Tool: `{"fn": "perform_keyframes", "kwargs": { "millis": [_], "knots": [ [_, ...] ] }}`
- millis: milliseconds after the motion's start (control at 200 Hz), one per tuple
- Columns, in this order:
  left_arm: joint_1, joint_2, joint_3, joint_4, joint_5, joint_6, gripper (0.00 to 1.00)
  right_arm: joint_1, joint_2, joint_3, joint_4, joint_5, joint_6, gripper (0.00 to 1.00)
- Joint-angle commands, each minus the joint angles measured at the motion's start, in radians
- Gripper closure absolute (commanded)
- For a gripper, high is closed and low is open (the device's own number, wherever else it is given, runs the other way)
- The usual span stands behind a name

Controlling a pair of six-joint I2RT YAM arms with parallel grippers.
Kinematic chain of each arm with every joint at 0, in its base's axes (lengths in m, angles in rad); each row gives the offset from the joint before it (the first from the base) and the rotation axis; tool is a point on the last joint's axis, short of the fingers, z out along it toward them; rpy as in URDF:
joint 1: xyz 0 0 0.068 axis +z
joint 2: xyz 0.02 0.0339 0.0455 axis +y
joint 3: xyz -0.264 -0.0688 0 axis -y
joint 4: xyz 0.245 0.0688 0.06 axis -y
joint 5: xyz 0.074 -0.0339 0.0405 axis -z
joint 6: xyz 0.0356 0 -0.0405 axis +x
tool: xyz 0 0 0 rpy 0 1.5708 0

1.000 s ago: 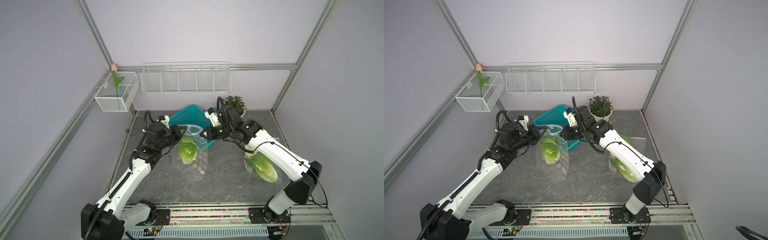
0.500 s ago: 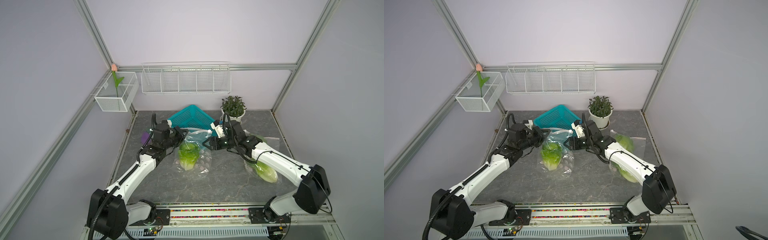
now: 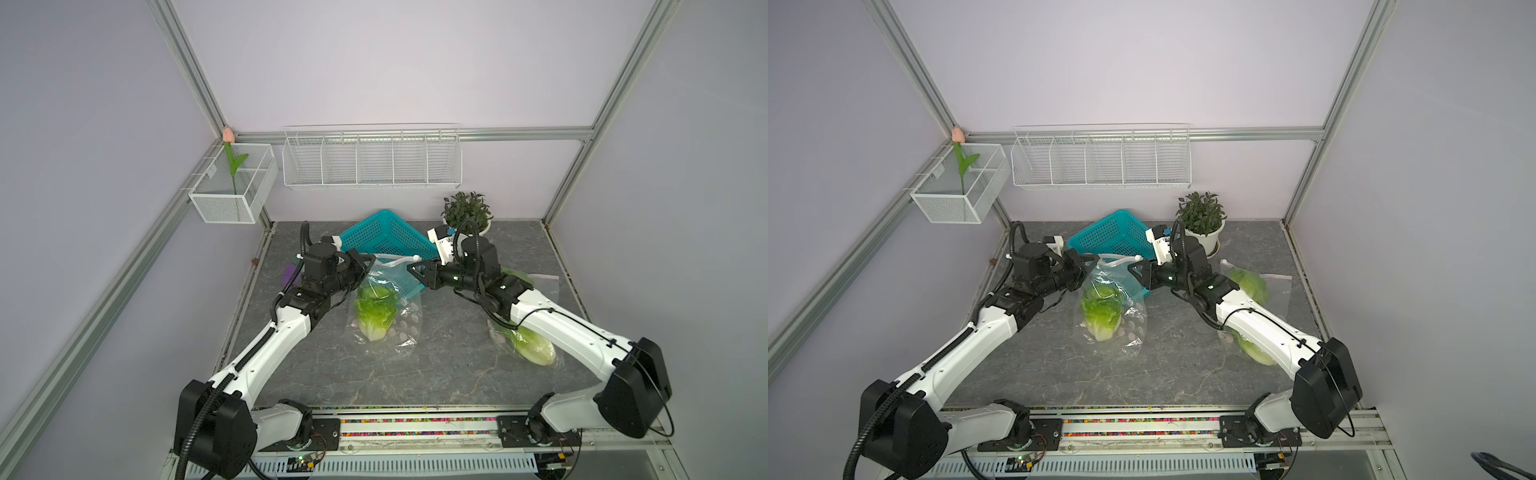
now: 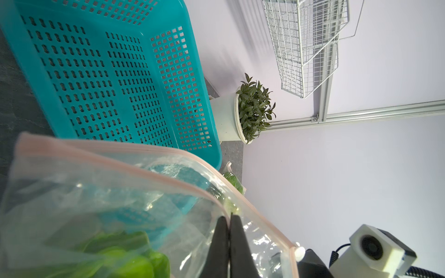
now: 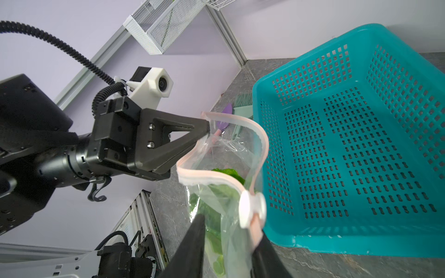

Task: Put the chinese cabbages into a zipper bag and zip it
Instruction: Adjust the zipper food storage bag at the center of the board.

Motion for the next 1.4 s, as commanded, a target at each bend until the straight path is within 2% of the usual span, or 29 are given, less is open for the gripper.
{"fn": "perform_keyframes", "kwargs": {
  "millis": [0,80,190,250,325,420,475,570,740,900,1020,1115,1240,1395],
  "knots": [
    [0.012,-0.019,0.028,-0.025,-0.009,0.015,1.00,-0.011,-0.007,-0.004,0.045,-0.001,0.004,0.72],
    [0.021,-0.027,0.028,-0.032,-0.012,0.021,1.00,-0.015,-0.012,-0.004,0.040,-0.004,0.004,0.74],
    [0.038,-0.041,0.035,-0.045,-0.013,0.024,1.00,-0.018,-0.011,0.002,0.018,-0.003,-0.017,0.84],
    [0.056,-0.056,0.050,-0.074,-0.010,0.094,0.91,-0.020,-0.009,0.017,-0.013,-0.003,-0.048,0.89],
    [0.092,-0.076,0.093,-0.151,-0.010,0.192,0.74,-0.022,-0.008,0.056,-0.078,0.005,-0.108,0.93],
    [0.120,-0.066,0.218,-0.293,0.044,0.418,0.52,-0.024,-0.004,0.131,-0.171,-0.011,-0.195,0.93],
    [0.118,-0.033,0.307,-0.375,0.091,0.551,0.44,-0.024,0.007,0.183,-0.232,-0.038,-0.241,0.93],
    [0.110,0.005,0.402,-0.427,0.174,0.698,0.31,-0.025,0.024,0.265,-0.337,-0.087,-0.319,0.93],
    [0.015,0.042,0.484,-0.413,0.227,0.938,0.19,-0.045,0.037,0.355,-0.494,-0.153,-0.455,0.93],
    [-0.051,0.150,0.550,-0.393,0.420,1.027,0.19,-0.089,0.055,0.390,-0.543,-0.227,-0.516,0.93],
    [-0.091,0.221,0.618,-0.446,0.506,1.098,0.26,-0.116,0.067,0.393,-0.545,-0.283,-0.524,0.93],
    [-0.115,0.279,0.684,-0.521,0.534,1.156,0.36,-0.126,0.069,0.390,-0.538,-0.315,-0.522,0.93],
    [-0.117,0.334,0.735,-0.551,0.576,1.171,0.51,-0.137,0.072,0.388,-0.536,-0.344,-0.521,0.93],
    [-0.123,0.378,0.785,-0.600,0.633,1.199,0.64,-0.153,0.078,0.382,-0.532,-0.363,-0.513,0.93]
  ]
}}
